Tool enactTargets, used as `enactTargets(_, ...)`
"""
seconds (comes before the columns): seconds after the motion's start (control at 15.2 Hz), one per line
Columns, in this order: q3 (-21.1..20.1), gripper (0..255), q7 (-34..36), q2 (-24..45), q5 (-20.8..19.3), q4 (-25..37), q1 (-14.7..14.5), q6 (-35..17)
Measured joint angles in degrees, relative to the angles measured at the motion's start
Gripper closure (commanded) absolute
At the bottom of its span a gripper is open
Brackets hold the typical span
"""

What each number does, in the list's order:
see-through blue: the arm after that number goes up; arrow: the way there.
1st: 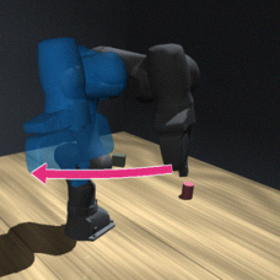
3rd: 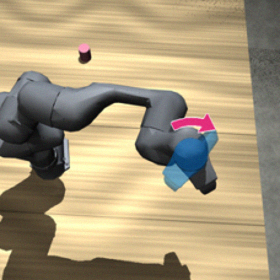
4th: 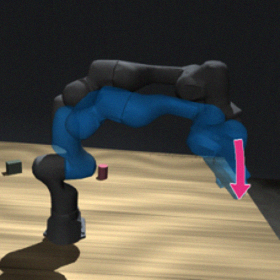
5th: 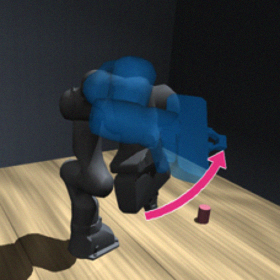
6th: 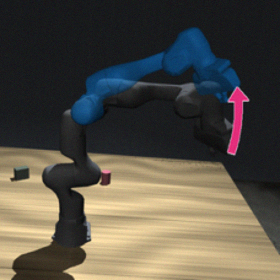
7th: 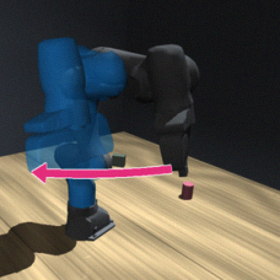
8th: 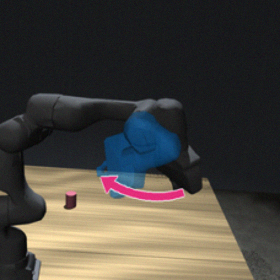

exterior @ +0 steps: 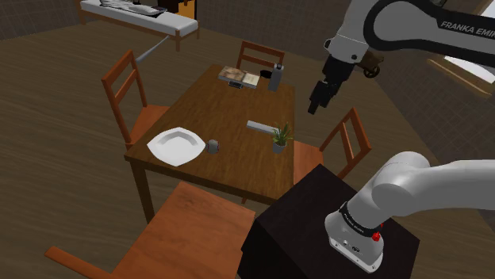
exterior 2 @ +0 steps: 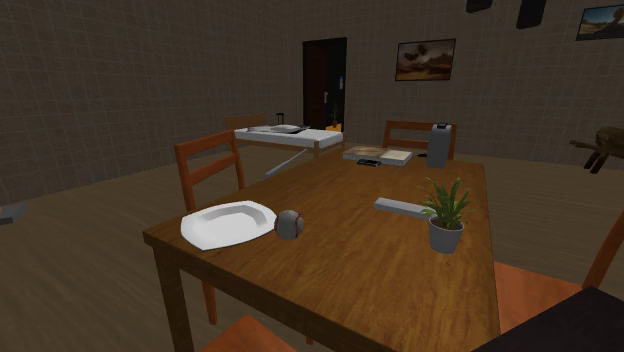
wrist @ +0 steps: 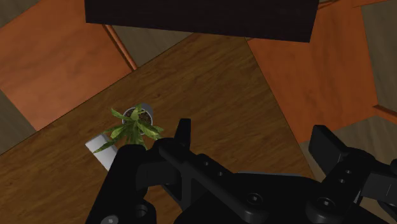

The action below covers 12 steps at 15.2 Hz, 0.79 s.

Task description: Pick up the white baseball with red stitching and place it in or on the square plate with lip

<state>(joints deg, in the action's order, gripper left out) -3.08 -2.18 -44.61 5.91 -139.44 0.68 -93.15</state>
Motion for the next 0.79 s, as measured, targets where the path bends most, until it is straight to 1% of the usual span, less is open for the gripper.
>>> enactTargets(0.13,-0.14,0,0.03,0.62,0.11,-0.18,-0.05,-0.82)
enactTargets(0.4,-1.01,0,-0.1,5.82,0.8,-2.16,-0.3,-8.23)
enactTargets(0.79,-3.54,0,1.15,17.6,2.21,-1.03,-1.2,-19.62)
